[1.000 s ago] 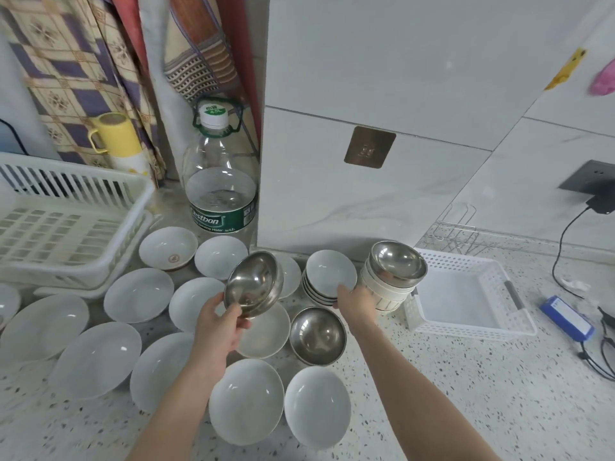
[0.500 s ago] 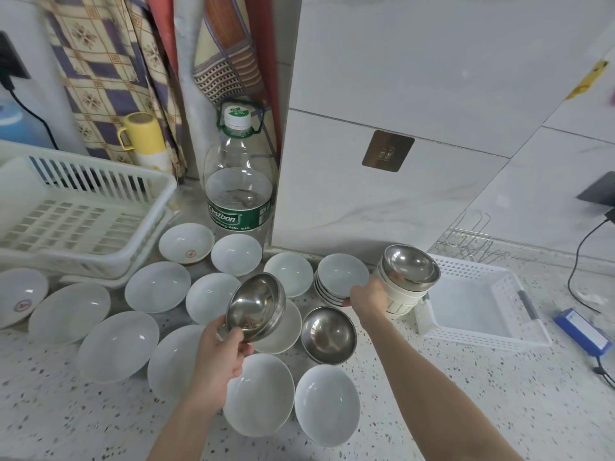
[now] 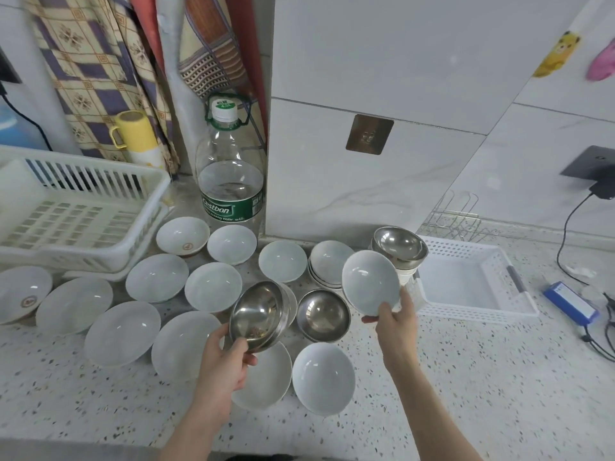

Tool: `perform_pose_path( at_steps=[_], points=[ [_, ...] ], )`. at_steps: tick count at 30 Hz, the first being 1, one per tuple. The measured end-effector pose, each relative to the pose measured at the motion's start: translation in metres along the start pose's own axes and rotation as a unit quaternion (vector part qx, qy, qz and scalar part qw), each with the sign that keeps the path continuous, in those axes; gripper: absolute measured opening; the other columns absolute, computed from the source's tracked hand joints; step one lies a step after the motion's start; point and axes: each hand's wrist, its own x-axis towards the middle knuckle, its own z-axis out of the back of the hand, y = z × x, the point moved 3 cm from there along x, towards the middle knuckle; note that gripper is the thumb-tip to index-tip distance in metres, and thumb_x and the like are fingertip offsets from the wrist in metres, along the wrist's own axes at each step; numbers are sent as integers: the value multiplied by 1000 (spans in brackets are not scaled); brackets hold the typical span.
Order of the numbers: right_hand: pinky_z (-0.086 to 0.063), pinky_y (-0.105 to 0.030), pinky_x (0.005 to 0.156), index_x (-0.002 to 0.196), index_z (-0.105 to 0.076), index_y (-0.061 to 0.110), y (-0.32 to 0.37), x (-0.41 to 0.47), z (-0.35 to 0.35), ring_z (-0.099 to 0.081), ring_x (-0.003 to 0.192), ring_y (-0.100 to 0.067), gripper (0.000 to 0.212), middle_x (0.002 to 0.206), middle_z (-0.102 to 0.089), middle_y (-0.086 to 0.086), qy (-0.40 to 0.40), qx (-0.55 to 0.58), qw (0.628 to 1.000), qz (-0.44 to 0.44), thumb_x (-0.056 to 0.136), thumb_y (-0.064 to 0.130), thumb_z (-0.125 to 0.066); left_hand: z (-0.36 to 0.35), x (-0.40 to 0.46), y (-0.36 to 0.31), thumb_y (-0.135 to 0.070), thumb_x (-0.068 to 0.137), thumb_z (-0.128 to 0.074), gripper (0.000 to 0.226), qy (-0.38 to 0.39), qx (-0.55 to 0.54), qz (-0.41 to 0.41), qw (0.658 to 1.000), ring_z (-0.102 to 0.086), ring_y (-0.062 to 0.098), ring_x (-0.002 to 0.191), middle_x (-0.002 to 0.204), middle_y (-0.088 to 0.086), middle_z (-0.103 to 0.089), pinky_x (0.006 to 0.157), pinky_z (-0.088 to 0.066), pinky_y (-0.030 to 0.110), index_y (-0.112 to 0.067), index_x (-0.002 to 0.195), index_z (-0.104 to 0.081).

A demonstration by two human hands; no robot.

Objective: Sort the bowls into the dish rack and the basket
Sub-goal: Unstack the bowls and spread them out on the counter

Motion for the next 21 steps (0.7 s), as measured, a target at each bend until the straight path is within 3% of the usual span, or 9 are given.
perform_pose_path(
  at_steps=[4,9,15,21],
  points=[
    [-39,-29,59,133,-44,32,-30,-30,37,-69,58,-5,45,96,-70,-18,-46,-3,998,-52,92,11,-44,-8,-12,4,-13,98,-54,22,23,25,-9,999,-35,4,31,58,9,-61,33,-26,16,-24,117,-55],
    [-42,-28,63,143,-37,30,-66,-72,68,-71,61,-10,51,102,-68,-10,-69,-24,992,-107,96,12,-44,-18,-21,15,-9,96,-55,32,59,40,16,997,-40,2,32,64,13,-61,32,-28,17,-33,117,-49],
    [-46,-31,61,144,-36,25,-88,-100,76,-71,62,-12,51,107,-65,-6,-54,-68,986,-141,96,9,-41,-24,-26,29,-10,96,-56,35,98,72,29,992,-40,4,37,55,6,-62,35,-28,18,-41,112,-51],
    [-42,-24,59,148,-30,24,-97,-100,79,-69,66,-4,52,69,-72,1,-2,-117,982,-145,99,15,-42,-33,-30,31,-11,94,-56,38,95,88,27,991,-42,3,38,55,4,-64,35,-30,18,-43,113,-49]
  ],
)
